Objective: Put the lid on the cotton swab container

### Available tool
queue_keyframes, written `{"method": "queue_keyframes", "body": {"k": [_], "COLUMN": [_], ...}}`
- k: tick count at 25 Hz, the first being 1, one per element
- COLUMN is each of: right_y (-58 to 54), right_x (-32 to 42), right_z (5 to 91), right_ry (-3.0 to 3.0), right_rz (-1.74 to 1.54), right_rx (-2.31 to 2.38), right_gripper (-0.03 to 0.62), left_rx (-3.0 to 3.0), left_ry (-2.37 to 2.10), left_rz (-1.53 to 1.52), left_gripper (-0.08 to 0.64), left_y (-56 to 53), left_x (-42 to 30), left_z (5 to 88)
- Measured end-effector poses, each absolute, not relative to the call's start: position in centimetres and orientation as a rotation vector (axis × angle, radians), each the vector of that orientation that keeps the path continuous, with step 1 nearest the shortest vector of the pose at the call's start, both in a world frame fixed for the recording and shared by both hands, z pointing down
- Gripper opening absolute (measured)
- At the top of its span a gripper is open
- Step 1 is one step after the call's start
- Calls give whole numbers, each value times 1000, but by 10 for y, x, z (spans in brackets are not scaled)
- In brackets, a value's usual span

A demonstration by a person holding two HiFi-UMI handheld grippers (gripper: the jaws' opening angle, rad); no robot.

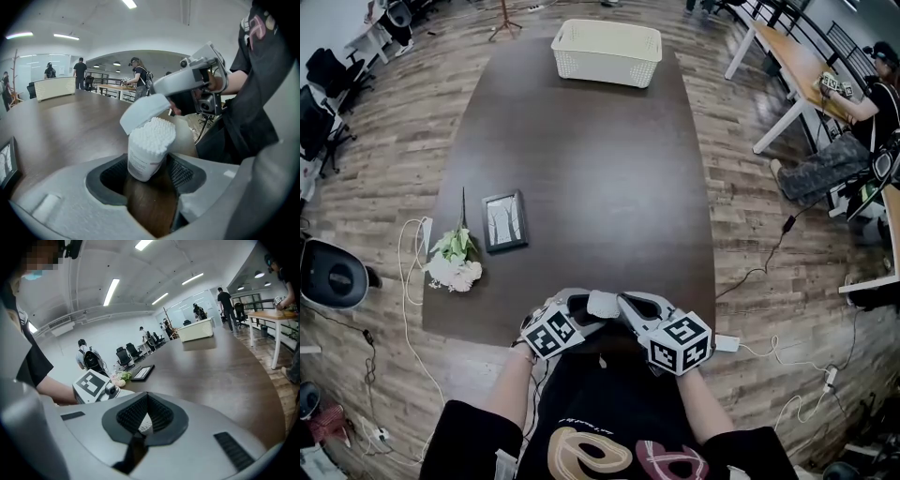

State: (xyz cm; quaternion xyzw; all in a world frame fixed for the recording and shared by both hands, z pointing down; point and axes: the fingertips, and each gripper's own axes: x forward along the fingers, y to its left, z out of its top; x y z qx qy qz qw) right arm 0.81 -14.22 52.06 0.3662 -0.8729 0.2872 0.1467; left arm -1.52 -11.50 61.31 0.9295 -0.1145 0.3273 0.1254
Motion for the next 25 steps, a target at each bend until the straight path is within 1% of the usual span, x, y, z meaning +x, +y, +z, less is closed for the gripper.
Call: {"method": "queue_keyframes", "body": {"k": [14, 25], "right_y": [-120, -116], "right_x": [2, -2], "right_z": [541, 543], "right_ry": [-2450, -2407], "right_rz": [842, 740], "right_rx": [1000, 1015], "right_gripper": [8, 6], "left_rx": [2712, 2713], "left_ry": [-335, -330], "left_rz": [946, 948], "left_gripper": [264, 264], "left_y": [-117, -116], "left_x": [-15, -15], "left_z": [613, 612]}}
